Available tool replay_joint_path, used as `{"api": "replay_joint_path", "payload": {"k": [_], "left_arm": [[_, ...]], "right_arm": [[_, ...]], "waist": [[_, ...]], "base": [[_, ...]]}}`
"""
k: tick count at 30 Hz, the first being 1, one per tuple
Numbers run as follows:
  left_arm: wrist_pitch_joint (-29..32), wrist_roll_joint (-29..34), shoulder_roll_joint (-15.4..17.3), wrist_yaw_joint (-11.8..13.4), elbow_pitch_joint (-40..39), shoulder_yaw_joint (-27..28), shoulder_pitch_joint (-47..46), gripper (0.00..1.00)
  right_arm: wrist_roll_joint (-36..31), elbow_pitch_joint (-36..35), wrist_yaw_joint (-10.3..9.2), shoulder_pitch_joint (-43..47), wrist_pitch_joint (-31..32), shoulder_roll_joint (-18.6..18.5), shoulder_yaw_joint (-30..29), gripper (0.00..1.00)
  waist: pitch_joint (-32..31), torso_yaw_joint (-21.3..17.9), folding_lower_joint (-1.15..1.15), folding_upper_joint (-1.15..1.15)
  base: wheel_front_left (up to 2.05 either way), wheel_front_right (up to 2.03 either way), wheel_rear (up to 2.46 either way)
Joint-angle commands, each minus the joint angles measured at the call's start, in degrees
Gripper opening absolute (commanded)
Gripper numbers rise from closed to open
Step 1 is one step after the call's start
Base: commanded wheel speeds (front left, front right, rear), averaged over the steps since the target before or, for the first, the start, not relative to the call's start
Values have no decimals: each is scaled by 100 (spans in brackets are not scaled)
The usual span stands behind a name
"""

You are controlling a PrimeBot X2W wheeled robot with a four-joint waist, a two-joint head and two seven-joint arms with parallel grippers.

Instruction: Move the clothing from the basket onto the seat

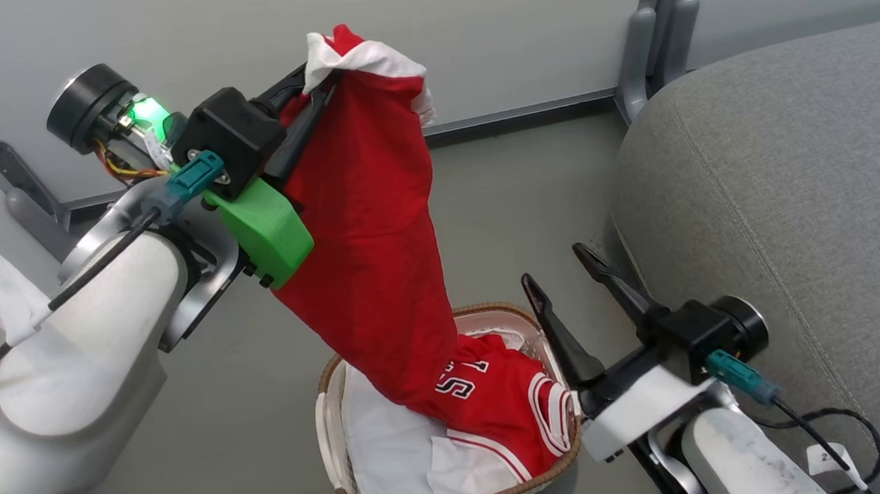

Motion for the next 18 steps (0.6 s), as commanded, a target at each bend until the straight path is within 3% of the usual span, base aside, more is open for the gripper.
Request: {"api": "replay_joint_path", "payload": {"k": [1,18], "left_arm": [[17,8,-10,38,-62,-7,-99,0],[-5,48,-234,81,-547,-169,-217,0]], "right_arm": [[52,36,0,-171,-12,-25,135,100],[555,1420,0,-2064,-12,-26,1104,100]], "waist": [[10,15,1,0],[63,156,1,0]], "base": [[0,0,0],[0,0,0]]}}
